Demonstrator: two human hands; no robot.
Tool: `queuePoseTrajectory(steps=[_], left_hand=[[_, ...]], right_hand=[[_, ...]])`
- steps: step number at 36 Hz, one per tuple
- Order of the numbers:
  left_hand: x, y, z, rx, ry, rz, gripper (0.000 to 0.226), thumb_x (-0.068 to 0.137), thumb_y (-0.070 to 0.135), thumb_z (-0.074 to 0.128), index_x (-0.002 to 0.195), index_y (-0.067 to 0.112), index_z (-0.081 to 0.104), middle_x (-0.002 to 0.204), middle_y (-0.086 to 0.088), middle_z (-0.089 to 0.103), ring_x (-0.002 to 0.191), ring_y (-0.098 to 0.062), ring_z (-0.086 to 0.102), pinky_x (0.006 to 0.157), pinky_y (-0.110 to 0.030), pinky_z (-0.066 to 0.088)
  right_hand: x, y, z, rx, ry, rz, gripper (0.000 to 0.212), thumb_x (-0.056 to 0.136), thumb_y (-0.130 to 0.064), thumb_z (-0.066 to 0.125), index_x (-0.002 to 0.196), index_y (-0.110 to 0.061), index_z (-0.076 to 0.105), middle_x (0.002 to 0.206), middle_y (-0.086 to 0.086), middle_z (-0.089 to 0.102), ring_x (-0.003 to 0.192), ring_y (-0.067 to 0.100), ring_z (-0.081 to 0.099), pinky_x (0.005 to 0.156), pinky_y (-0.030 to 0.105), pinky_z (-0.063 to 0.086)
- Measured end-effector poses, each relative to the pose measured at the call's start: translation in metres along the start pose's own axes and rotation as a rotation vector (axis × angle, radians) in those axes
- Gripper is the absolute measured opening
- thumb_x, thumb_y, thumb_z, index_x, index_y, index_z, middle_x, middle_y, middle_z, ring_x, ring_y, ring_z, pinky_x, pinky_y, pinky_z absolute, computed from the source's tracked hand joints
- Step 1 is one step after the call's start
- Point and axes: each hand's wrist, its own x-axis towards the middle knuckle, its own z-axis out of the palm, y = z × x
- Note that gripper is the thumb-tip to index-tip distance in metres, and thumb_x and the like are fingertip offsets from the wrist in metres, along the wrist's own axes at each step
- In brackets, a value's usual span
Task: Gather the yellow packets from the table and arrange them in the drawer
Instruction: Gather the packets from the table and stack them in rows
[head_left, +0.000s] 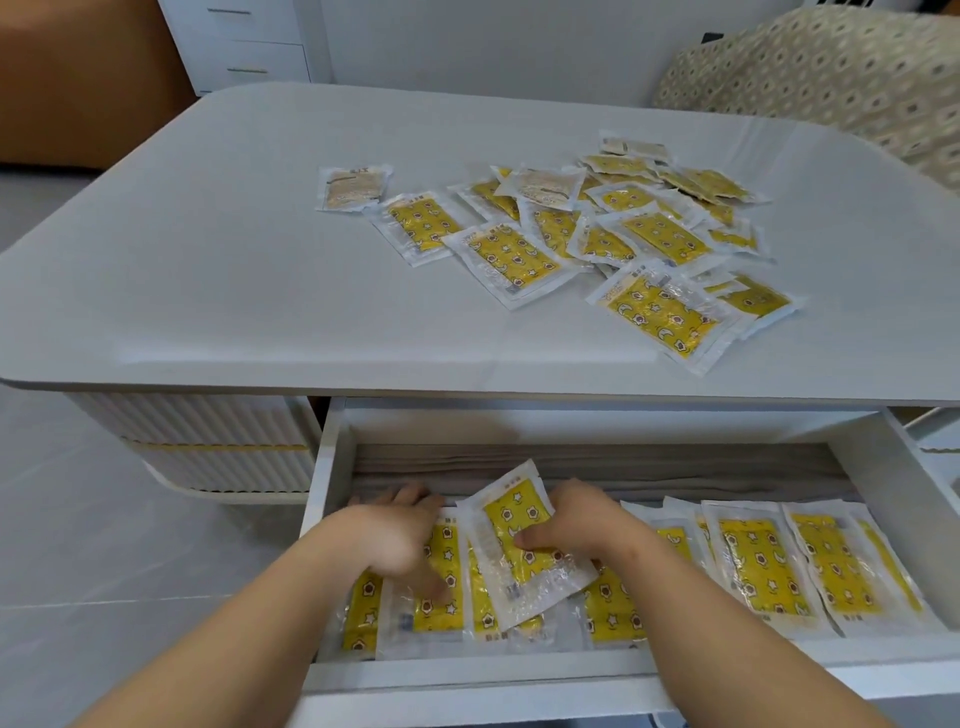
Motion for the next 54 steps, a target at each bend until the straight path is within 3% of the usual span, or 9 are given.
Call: queuePoseTrajectory(steps=[8,20,26,31,34,36,42,50,54], left_hand=[[0.01,0.034,0.009,0.12,0.104,0.059,0.096,0.084,0.066,0.045,0.149,0.022,-0.011,0.158,0.001,-0.013,0.144,-0.024,-0.019,0.11,-0.061,-0.013],[0.022,0.035,0.024,0.056,0.123,0.166,0.094,0.084,0.066,0.045,0.148,0.03,-0.015,0.156,0.008,-0.021,0.144,-0.022,-0.019,0.112,-0.057,-0.01],[0.021,0.037,0.022,0.074,0.125,0.164,0.093,0.084,0.064,0.047,0.149,0.03,-0.009,0.158,0.007,-0.013,0.144,-0.024,-0.015,0.113,-0.057,-0.007],[0.017,0.041,0.019,0.096,0.119,0.145,0.097,0.081,0.064,0.052,0.149,0.029,-0.007,0.158,0.003,-0.006,0.145,-0.024,-0.007,0.115,-0.053,-0.004],[0.017,0.042,0.019,0.087,0.127,0.136,0.097,0.08,0.063,0.054,0.149,0.029,-0.006,0.158,0.002,-0.004,0.145,-0.025,-0.004,0.116,-0.053,-0.002],[0.016,0.042,0.019,0.066,0.138,0.138,0.097,0.08,0.062,0.055,0.149,0.03,-0.005,0.158,0.003,-0.003,0.145,-0.025,-0.003,0.116,-0.052,-0.001],[0.015,0.04,0.019,0.031,0.17,0.125,0.098,0.079,0.062,0.056,0.15,0.03,-0.004,0.158,0.003,0.0,0.145,-0.024,0.001,0.116,-0.048,0.002],[0.016,0.042,0.018,0.005,0.168,0.084,0.097,0.077,0.06,0.06,0.149,0.032,0.003,0.157,0.006,0.005,0.144,-0.023,0.004,0.112,-0.059,0.001],[0.016,0.044,0.017,-0.021,0.163,0.084,0.095,0.076,0.061,0.059,0.149,0.034,0.004,0.156,0.007,0.005,0.144,-0.023,0.003,0.111,-0.061,-0.001]], right_hand=[[-0.004,0.006,-0.01,-0.156,0.109,0.023,0.023,0.082,-0.036,0.065,0.086,-0.014,0.066,0.083,-0.001,0.066,0.08,0.017,0.063,0.072,0.029,0.051],[-0.019,0.036,-0.03,-0.213,0.064,0.007,0.033,0.08,-0.023,0.071,0.067,-0.019,0.04,0.066,-0.004,0.049,0.059,0.011,0.047,0.054,0.023,0.037],[-0.03,0.044,-0.038,-0.158,-0.043,0.147,0.033,0.077,-0.022,0.076,0.072,-0.012,0.045,0.059,0.003,0.059,0.047,0.014,0.057,0.048,0.023,0.048],[-0.035,0.031,-0.035,-0.406,0.198,0.116,0.058,0.074,-0.045,0.073,0.116,-0.016,0.047,0.108,0.002,0.059,0.098,0.02,0.059,0.077,0.03,0.047],[-0.029,0.022,-0.032,-0.376,0.377,-0.099,0.085,0.073,-0.056,0.067,0.14,-0.022,0.029,0.14,0.003,0.039,0.129,0.023,0.038,0.101,0.034,0.037],[-0.024,0.019,-0.028,-0.464,0.314,-0.212,0.094,0.073,-0.06,0.065,0.147,-0.028,0.017,0.15,0.0,0.027,0.138,0.024,0.025,0.112,0.038,0.023],[-0.012,0.027,-0.011,-0.588,-0.009,-0.242,0.102,0.075,-0.061,0.064,0.151,-0.029,0.004,0.16,-0.005,0.005,0.146,0.022,0.002,0.117,0.042,0.003],[-0.015,0.033,-0.015,-0.671,-0.064,-0.293,0.096,0.072,-0.046,0.074,0.148,-0.03,0.018,0.158,-0.007,0.015,0.145,0.02,0.008,0.117,0.041,0.004],[-0.017,0.031,-0.022,-0.465,-0.003,-0.27,0.097,0.074,-0.049,0.071,0.149,-0.034,0.012,0.158,-0.006,0.014,0.146,0.02,0.01,0.118,0.043,0.007]])
